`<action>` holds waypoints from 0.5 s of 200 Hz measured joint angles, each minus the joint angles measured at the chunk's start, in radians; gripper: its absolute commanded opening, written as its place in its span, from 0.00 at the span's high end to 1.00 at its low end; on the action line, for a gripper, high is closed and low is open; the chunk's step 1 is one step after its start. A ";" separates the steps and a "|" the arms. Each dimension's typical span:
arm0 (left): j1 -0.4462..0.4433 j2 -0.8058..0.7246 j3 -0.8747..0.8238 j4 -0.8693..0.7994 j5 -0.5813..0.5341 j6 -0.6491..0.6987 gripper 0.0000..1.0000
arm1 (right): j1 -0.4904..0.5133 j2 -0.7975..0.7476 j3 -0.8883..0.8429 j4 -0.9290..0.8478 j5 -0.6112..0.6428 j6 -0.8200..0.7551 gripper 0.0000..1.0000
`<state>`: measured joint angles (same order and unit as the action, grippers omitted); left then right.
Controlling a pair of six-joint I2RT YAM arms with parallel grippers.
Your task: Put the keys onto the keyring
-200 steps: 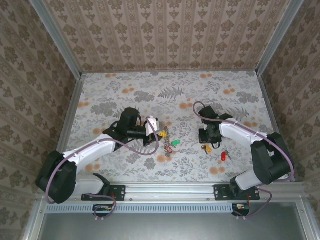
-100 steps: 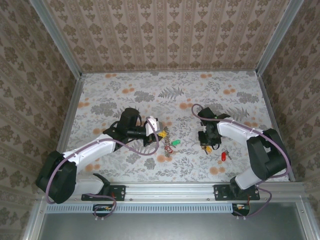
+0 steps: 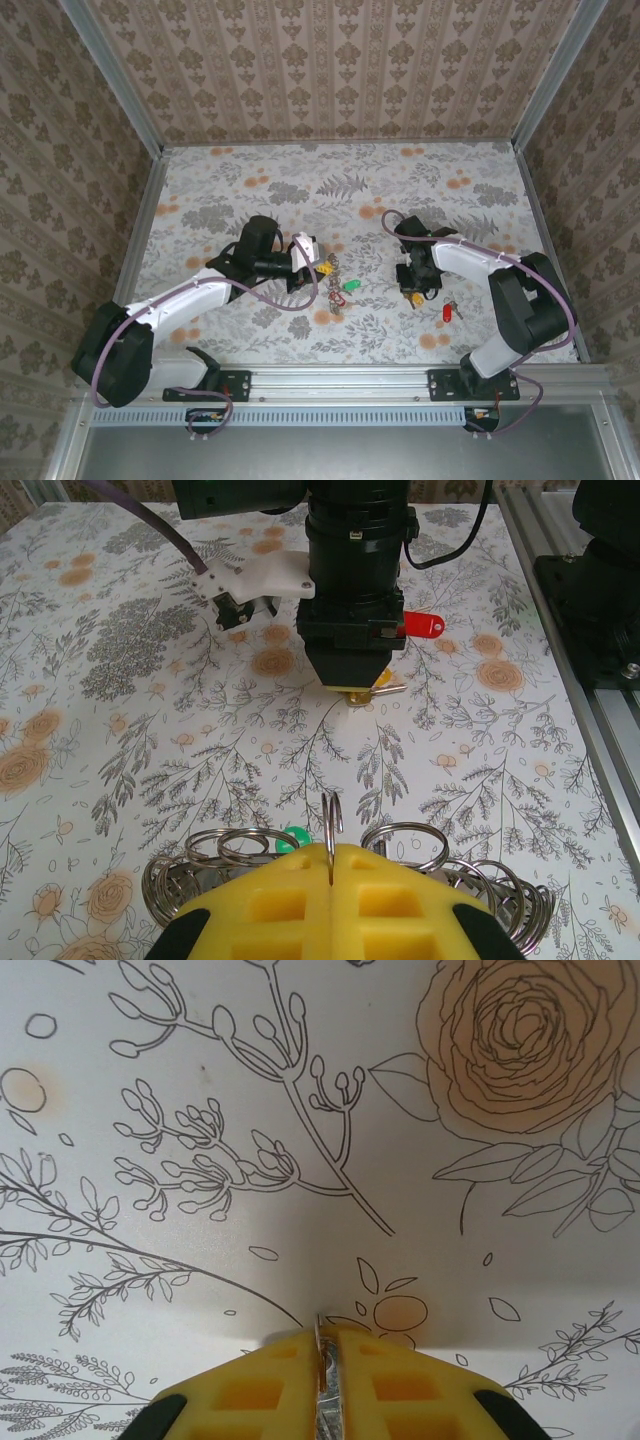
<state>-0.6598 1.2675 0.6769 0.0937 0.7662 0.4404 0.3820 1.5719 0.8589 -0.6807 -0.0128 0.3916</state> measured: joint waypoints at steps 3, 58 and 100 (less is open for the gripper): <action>0.000 0.000 0.000 0.000 0.000 0.000 1.00 | 0.000 0.000 0.000 0.000 0.000 0.000 0.85; 0.000 0.000 0.000 0.000 0.000 0.000 1.00 | 0.000 -0.002 0.010 0.004 -0.001 0.000 0.79; 0.000 0.000 0.000 0.000 0.000 0.000 1.00 | 0.000 -0.002 0.011 0.011 -0.001 0.000 0.85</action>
<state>-0.6598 1.2675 0.6769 0.0933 0.7666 0.4404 0.3820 1.5703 0.8700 -0.6693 -0.0139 0.3920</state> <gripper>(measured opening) 0.043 0.165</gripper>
